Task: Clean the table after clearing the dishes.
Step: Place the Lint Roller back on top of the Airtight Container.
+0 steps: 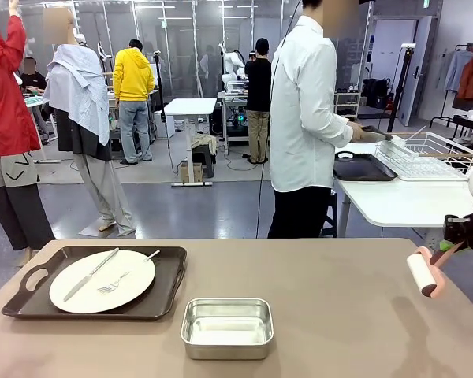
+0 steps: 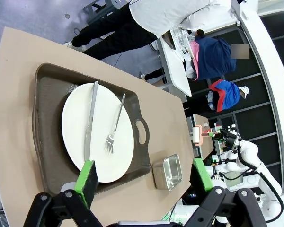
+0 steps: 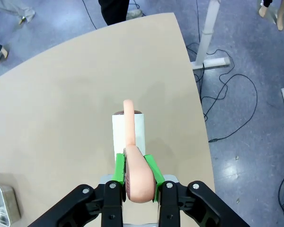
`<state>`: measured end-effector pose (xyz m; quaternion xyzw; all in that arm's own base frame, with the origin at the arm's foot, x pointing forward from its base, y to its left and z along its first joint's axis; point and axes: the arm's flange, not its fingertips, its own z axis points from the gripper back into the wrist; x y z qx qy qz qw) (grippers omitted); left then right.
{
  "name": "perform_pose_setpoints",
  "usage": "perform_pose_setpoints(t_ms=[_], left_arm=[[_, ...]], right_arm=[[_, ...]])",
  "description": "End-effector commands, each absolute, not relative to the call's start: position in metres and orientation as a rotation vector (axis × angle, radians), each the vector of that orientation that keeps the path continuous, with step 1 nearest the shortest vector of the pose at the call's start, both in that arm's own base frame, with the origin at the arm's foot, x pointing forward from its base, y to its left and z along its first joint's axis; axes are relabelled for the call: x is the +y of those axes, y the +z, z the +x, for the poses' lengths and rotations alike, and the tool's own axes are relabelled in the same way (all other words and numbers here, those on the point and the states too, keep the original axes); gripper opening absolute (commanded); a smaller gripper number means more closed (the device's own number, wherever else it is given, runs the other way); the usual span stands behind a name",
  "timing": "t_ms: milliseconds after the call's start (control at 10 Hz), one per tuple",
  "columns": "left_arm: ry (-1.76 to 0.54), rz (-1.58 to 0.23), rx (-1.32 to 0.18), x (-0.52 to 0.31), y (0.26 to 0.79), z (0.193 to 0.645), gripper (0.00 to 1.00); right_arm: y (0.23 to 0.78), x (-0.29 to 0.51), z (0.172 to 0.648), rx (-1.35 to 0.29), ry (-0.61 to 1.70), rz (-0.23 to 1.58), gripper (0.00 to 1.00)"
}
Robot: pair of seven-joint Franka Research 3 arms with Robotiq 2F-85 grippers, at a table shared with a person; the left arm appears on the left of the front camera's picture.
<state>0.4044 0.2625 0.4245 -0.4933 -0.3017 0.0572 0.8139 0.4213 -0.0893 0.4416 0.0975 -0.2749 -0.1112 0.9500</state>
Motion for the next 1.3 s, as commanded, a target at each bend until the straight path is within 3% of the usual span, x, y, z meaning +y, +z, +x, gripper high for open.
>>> perform_pose_setpoints(t_ms=[0, 700, 900, 1200], left_arm=[[0.109, -1.062, -0.650, 0.265, 0.426, 0.402, 1.00], [0.109, -1.062, -0.650, 0.265, 0.426, 0.402, 1.00], [0.109, -1.062, -0.650, 0.265, 0.426, 0.402, 1.00], [0.109, -1.062, -0.650, 0.265, 0.426, 0.402, 1.00]], right_arm=[[0.444, -0.087, 0.423, -0.565, -0.238, 0.195, 0.22], [0.442, -0.089, 0.421, -0.559, -0.225, 0.198, 0.22], [0.484, -0.038, 0.421, -0.599, 0.047, 0.377, 0.22], [0.537, 0.055, 0.399, -0.628, 0.448, 0.400, 0.22]])
